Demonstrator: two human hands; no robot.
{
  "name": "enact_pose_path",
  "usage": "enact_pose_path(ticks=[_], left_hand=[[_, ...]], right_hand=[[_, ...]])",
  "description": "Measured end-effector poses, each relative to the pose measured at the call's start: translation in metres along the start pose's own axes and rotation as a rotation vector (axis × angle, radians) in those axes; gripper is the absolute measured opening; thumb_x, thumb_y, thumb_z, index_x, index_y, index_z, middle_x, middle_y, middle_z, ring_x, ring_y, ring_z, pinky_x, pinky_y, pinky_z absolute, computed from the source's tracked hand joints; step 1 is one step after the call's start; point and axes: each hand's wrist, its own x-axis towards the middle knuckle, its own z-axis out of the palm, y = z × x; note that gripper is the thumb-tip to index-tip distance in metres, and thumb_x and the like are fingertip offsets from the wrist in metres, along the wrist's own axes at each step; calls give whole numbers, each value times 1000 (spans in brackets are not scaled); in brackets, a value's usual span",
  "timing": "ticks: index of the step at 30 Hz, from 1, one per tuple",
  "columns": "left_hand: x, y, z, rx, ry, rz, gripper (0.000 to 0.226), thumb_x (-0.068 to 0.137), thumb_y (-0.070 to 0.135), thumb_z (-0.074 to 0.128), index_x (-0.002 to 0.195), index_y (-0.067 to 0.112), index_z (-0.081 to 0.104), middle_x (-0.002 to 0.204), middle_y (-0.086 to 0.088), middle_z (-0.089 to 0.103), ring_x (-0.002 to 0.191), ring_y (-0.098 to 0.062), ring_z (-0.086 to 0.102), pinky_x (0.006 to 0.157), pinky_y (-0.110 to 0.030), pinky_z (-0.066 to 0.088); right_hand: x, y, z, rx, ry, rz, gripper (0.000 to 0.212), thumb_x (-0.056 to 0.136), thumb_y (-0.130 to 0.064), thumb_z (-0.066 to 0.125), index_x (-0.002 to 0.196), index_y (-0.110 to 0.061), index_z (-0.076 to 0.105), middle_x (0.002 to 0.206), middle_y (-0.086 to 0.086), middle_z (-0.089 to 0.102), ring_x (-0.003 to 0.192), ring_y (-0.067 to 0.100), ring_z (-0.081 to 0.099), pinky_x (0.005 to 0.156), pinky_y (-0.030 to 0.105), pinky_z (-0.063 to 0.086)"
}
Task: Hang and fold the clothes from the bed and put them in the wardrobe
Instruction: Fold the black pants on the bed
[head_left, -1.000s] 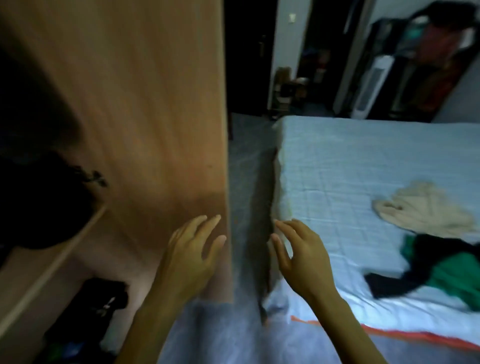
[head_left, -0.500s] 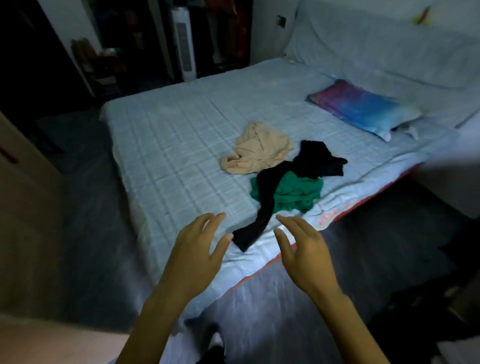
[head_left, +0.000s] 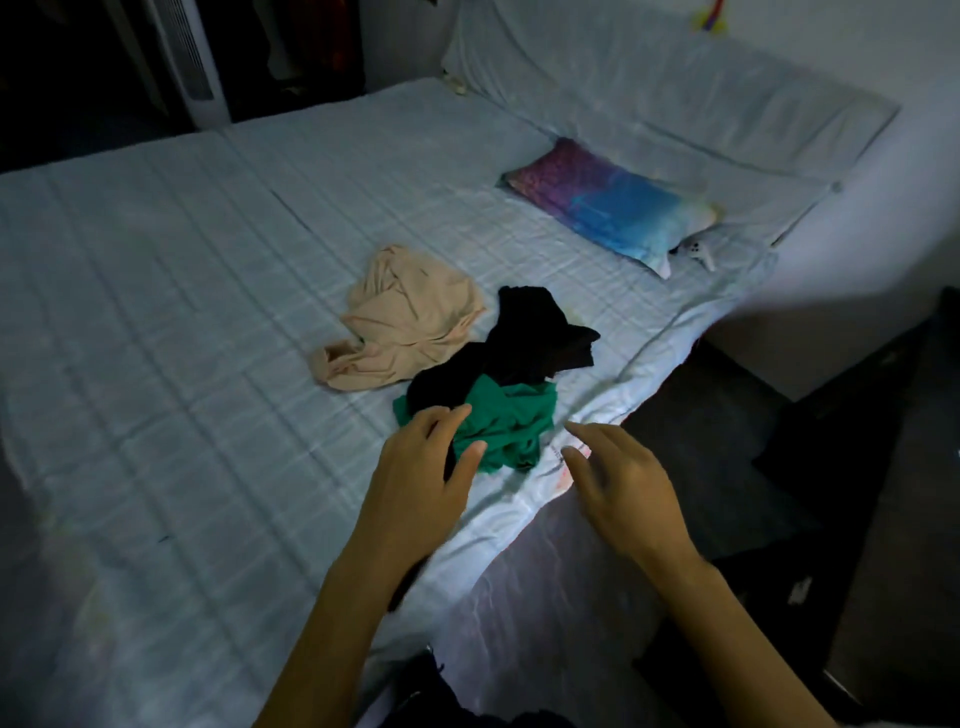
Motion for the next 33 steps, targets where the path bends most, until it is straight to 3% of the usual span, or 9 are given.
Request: enact_pose_path(ticks=[3, 10, 18, 23, 29, 33], left_hand=[[51, -11, 1, 9, -4, 2, 62, 91, 53, 31, 134, 12, 48, 130, -8, 52, 116, -23, 52, 95, -44, 44], [140, -21, 23, 18, -54, -11, 61, 91, 54, 31, 135, 15, 47, 130, -5, 51, 118, -19, 49, 98, -44, 43], [260, -23, 117, 37, -141, -70, 59, 91, 50, 34, 136, 14, 47, 133, -5, 49, 119, -19, 48, 100, -36, 40], [364, -32, 211, 54, -200, -186, 55, 93, 45, 37, 134, 11, 48, 132, -9, 51, 116, -23, 50, 98, -37, 42], [462, -49, 318, 95, -311, -322, 41, 98, 29, 46, 133, 7, 48, 129, -14, 52, 111, -30, 54, 94, -39, 44], [489, -65, 364, 83, -300, -507, 44, 99, 28, 44, 137, 7, 43, 135, -15, 46, 116, -32, 49, 98, -44, 41]], right_hand=[[55, 7, 5, 13, 32, -27, 35, 94, -35, 51, 119, -14, 64, 110, 2, 66, 86, 17, 63, 79, 26, 47], [124, 52, 41, 66, -23, 42, 35, 94, -35, 50, 119, -14, 64, 113, 1, 66, 101, 17, 62, 86, 29, 49], [211, 185, 81, 111, -104, 161, 30, 91, -25, 61, 119, -14, 64, 111, 2, 67, 99, 17, 63, 84, 23, 45], [292, 310, 130, 148, -326, 173, 31, 92, -23, 59, 122, -13, 62, 117, 7, 64, 105, 22, 61, 88, 25, 43], [382, 421, 186, 136, -555, 99, 37, 89, -28, 54, 120, -9, 63, 114, 13, 65, 99, 30, 62, 83, 43, 52], [398, 467, 234, -37, -792, 39, 66, 84, -30, 65, 141, -10, 40, 138, 21, 44, 125, 38, 43, 96, 51, 43]])
